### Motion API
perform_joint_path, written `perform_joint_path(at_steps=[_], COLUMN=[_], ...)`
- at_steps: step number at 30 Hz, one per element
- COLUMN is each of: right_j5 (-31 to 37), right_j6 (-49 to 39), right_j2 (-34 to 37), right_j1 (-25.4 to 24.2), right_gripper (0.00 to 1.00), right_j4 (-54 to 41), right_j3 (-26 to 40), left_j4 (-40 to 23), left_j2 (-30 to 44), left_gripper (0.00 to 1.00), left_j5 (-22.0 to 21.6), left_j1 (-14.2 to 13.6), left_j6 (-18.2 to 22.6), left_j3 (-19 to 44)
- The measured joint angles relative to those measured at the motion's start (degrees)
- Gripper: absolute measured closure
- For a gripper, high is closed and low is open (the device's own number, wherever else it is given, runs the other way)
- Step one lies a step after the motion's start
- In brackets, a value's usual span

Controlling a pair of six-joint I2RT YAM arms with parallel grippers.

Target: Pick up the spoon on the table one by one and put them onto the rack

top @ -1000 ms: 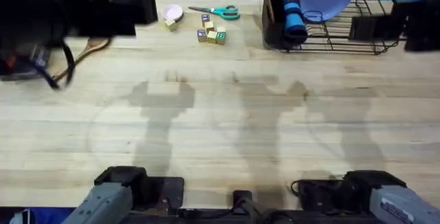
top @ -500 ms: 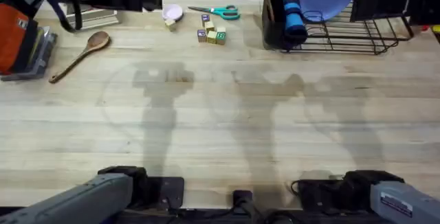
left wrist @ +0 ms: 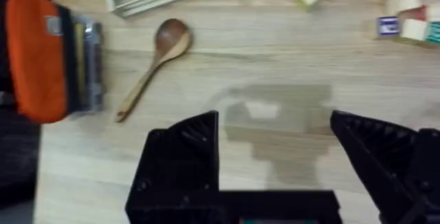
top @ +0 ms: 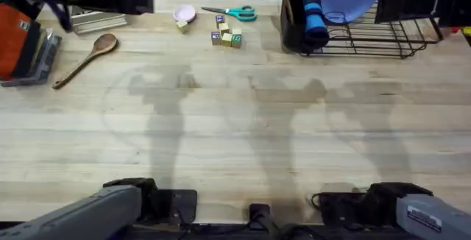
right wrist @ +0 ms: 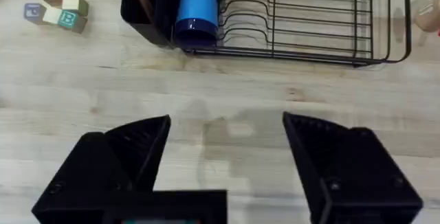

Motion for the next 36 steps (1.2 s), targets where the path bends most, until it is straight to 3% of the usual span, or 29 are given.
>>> perform_joint_path(at_steps=[5, 6, 7, 12, 15, 24, 25, 36], right_j5=[0.0, 0.0, 0.0, 0.0, 0.0, 0.0, 0.0, 0.0], right_j6=[0.0, 0.0, 0.0, 0.01, 0.0, 0.0, 0.0, 0.0], right_j2=[0.0, 0.0, 0.0, 0.0, 0.0, 0.0, 0.0, 0.0], right_j1=[0.0, 0.0, 0.0, 0.0, 0.0, 0.0, 0.0, 0.0], right_gripper=[0.009, 0.009, 0.009, 0.009, 0.009, 0.009, 0.009, 0.009], right_j4=[0.0, 0.0, 0.0, 0.04, 0.04, 0.04, 0.06, 0.05], right_j3=[0.0, 0.0, 0.0, 0.0, 0.0, 0.0, 0.0, 0.0], left_j4=[0.71, 3.04, 4.19, 10.93, 14.87, 23.94, 25.23, 25.37], left_j2=[0.28, 1.02, 1.39, 4.02, 6.13, 13.86, 18.44, 28.16], left_gripper=[0.01, 0.01, 0.01, 0.01, 0.009, 0.008, 0.008, 0.008], left_j5=[1.7, 4.99, 6.25, 10.93, 12.12, 13.52, 13.52, 13.82], left_j1=[9.12, 15.83, 17.95, 26.6, 29.83, 32.76, 33.06, 33.17], left_j6=[5.08, 9.07, 10.22, 13.46, 14.28, 16.76, 17.66, 17.95], left_j3=[0.0, 0.0, 0.0, 0.0, 0.0, 0.0, 0.0, 0.0])
